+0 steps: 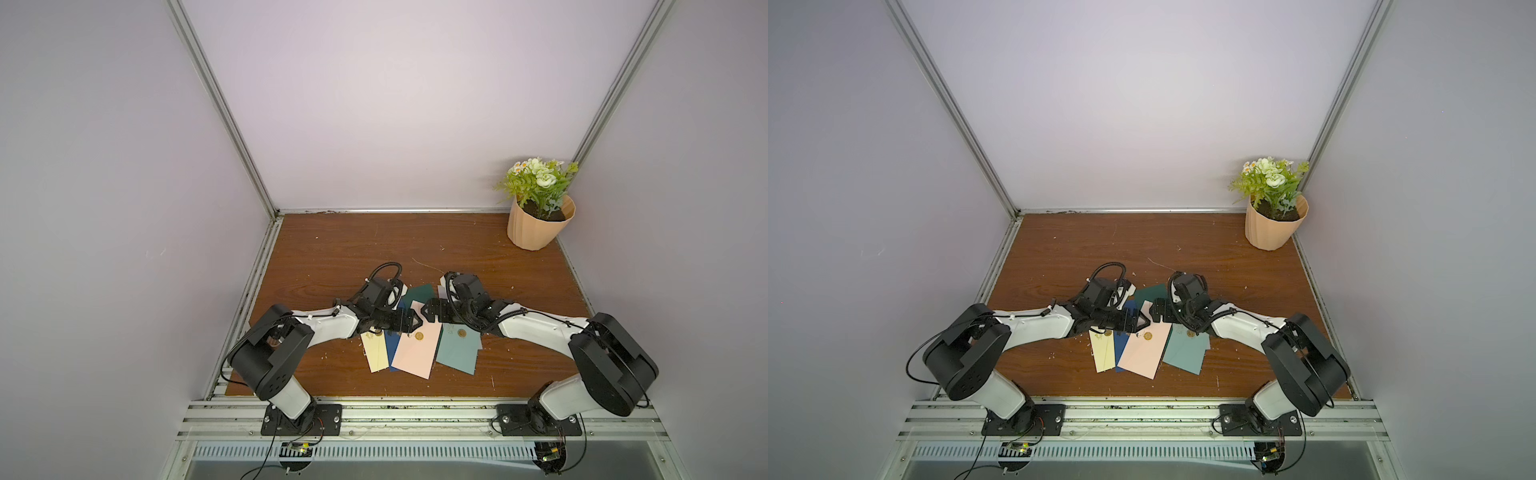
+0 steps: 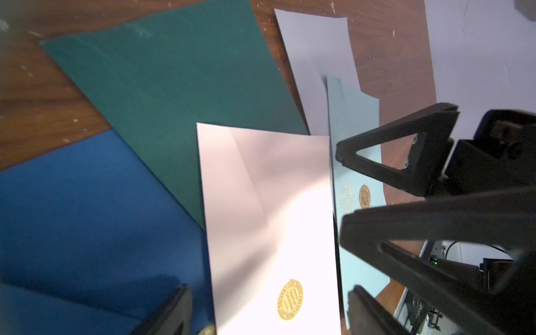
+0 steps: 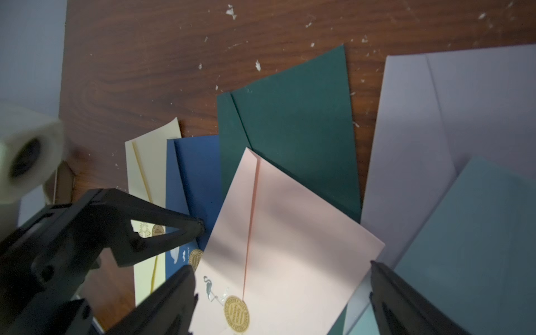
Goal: Open the envelope
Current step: Pick up the envelope from the envelope.
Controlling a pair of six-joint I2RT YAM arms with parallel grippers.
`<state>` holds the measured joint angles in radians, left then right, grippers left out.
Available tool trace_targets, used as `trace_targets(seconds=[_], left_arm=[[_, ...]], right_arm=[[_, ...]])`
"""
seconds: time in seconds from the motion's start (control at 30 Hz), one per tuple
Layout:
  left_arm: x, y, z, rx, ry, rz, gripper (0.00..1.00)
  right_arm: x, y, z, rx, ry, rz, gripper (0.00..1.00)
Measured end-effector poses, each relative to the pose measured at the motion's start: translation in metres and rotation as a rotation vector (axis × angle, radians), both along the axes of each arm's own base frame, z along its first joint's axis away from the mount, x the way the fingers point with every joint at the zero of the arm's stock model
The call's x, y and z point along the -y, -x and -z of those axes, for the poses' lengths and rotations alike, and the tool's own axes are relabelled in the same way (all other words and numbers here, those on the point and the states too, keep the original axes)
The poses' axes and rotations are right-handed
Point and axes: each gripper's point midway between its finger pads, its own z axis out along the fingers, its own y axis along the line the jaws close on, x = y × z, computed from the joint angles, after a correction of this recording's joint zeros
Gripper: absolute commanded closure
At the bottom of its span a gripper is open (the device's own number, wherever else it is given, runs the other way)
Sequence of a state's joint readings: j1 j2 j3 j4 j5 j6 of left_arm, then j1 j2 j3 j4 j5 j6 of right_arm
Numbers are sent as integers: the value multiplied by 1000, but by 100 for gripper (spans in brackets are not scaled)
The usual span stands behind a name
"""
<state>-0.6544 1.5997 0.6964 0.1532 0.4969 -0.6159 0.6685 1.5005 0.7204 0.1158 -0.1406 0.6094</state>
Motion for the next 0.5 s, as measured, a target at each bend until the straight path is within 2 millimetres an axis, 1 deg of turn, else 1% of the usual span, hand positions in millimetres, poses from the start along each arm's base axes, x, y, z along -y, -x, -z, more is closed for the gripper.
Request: trace_targets(seconds=[0.23,0.33,0.5], left_arm=[[0,4,0,-19,11,-1,25],[1,5,-4,-19,22,-1,27],[4,6,-12,-6,38,5,28]], right_arm=[[1,-1,0,-1,0,9,3],[2,-2,0,-1,-1,14,3],[5,-5,0,-3,-1,26,3]])
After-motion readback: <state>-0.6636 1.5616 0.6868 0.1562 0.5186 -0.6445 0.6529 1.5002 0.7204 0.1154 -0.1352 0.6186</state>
